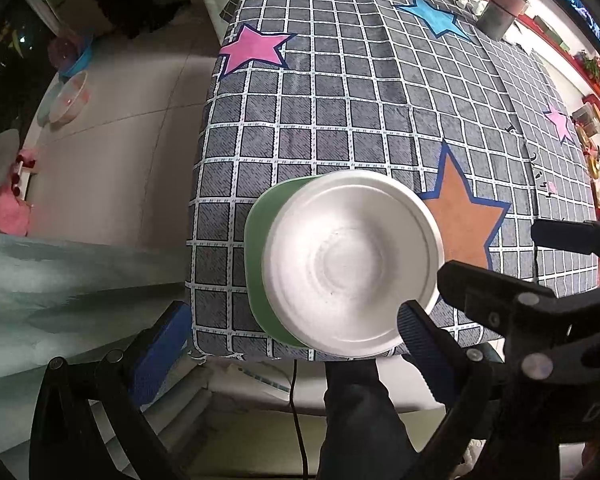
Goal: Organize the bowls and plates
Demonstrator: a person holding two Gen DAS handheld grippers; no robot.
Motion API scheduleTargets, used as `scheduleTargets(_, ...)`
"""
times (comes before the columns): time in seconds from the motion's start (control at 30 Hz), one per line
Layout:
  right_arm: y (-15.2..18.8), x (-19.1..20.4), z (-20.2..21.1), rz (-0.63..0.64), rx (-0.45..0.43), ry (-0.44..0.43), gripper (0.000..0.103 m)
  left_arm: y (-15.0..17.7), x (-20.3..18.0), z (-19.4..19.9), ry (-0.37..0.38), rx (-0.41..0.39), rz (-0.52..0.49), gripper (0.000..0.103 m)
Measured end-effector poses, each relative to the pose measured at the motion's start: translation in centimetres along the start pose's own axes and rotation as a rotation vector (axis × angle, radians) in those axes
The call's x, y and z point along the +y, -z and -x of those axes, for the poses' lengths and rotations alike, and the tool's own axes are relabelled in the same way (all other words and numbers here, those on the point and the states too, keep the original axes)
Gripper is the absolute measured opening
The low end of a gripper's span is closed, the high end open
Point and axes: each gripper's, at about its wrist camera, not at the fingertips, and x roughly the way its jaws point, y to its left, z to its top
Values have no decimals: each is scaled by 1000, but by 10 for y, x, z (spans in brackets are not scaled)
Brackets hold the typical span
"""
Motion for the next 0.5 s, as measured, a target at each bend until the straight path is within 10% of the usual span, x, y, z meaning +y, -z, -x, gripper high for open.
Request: scheduleTargets(0.5, 1, -7, 5, -17, -4, 4, 103, -6, -6, 3, -2, -10, -26, 103)
